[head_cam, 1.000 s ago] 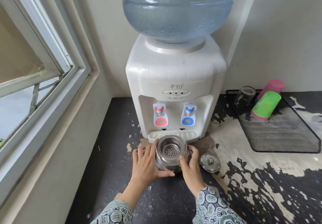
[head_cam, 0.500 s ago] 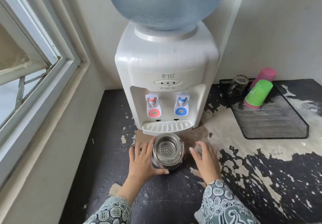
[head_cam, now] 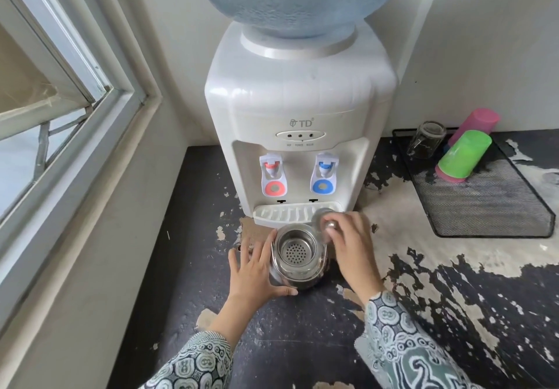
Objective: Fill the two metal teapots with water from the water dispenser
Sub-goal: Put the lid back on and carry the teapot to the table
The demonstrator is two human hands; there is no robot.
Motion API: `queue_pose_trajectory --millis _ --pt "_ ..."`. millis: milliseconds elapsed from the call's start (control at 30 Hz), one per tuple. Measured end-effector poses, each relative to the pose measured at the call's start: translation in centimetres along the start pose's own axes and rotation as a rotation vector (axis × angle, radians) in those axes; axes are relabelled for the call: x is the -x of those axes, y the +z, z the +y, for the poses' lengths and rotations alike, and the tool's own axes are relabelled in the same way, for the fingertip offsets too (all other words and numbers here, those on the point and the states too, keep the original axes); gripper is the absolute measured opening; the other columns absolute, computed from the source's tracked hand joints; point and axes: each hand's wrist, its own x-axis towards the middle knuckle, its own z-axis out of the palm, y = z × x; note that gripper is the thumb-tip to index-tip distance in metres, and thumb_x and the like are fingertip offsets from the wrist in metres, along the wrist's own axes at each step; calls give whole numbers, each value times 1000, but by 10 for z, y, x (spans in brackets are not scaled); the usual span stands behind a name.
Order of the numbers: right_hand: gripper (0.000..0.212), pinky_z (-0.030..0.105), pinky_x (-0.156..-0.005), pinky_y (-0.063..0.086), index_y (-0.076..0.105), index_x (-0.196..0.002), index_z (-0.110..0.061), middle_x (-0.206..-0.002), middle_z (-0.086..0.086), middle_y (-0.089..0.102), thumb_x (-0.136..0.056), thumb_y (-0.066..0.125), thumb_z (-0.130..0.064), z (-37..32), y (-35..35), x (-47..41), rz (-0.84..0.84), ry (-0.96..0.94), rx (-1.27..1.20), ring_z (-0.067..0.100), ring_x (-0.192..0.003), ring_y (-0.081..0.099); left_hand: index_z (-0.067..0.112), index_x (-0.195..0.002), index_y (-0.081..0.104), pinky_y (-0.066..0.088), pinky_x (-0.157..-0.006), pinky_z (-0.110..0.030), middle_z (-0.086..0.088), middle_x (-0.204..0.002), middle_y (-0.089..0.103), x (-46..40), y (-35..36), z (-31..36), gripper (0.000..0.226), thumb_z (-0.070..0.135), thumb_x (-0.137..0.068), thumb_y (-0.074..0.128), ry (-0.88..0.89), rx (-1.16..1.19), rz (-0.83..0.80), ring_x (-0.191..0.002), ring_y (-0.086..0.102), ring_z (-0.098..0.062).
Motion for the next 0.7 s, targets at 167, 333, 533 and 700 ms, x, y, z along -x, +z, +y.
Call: queue_pose_trajectory --millis 167,333,533,700 --pt "31 32 -84 50 60 -107 -19 -104 5 57 -79 65 -7 -23 27 9 -238 -250 207 19 -96 53 28 -144 -21 4 -114 -55 8 -154 13 2 -2 1 128 88 -54 48 2 7 14 -145 -10 -27" --pt "31 32 -89 45 54 -107 -24 -107 2 54 -81 61 -10 -15 35 19 -288 -226 284 22 -99 52 29 -145 -19 3 -114 -55 8 -154 14 4 -2 2 127 86 -54 50 -2 16 28 -145 -12 -26" --pt "33 38 -92 44 52 -109 -26 -102 4 50 -80 43 -14 -21 32 20 -317 -247 322 24 -99 50 29 -145 -19 0 -114 -56 8 -154 14 4 -1 2 127 86 -55 51 0 44 28 -145 -13 -26" --pt "41 51 -111 16 43 -118 -36 -117 -4 43 -84 52 -13 -19 33 17 -403 -178 444 16 -115 42 27 -145 -19 -12 -111 -59 6 -157 9 4 -2 3 126 85 -57 51 7 32 22 -143 -24 -26"
